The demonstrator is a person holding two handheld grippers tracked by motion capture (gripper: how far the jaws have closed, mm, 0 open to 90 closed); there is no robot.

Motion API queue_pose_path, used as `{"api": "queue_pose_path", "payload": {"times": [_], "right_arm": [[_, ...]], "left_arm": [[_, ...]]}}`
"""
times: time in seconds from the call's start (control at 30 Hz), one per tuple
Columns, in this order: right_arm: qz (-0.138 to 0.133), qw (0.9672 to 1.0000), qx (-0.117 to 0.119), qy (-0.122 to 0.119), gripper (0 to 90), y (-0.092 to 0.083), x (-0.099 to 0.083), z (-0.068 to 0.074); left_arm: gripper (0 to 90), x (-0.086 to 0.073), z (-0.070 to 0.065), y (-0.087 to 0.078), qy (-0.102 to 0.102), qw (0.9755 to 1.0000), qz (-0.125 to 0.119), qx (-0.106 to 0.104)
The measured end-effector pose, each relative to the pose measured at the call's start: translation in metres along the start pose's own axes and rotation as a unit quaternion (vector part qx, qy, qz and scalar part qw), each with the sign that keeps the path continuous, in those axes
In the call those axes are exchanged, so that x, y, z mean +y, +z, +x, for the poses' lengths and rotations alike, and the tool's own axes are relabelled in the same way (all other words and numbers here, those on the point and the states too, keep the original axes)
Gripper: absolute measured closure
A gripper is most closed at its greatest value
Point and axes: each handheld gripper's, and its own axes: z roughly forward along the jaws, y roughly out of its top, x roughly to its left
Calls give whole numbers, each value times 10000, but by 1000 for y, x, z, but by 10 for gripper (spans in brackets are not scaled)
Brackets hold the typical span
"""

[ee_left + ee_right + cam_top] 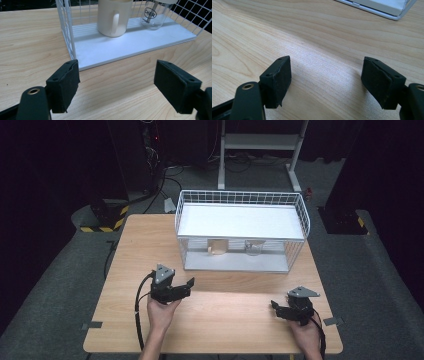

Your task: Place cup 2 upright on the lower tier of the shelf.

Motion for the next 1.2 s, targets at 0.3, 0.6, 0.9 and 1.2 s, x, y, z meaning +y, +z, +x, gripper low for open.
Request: {"api": "queue_pose_path", "payload": {"times": [0.3,0.6,0.9,1.2], "right_arm": [[1,10000,0,1,244,0,0,0],[2,10000,1,1,244,0,0,0],[1,10000,0,0,244,0,0,0],[6,10000,0,15,244,0,0,0]], "left_arm": [[205,-6,-1,-6,30,10000,-16,15],[204,-11,-1,-10,-14,10000,-15,11],[201,-18,-3,-13,-18,10000,13,18],[201,-24,-5,-14,37,10000,66,39]]}}
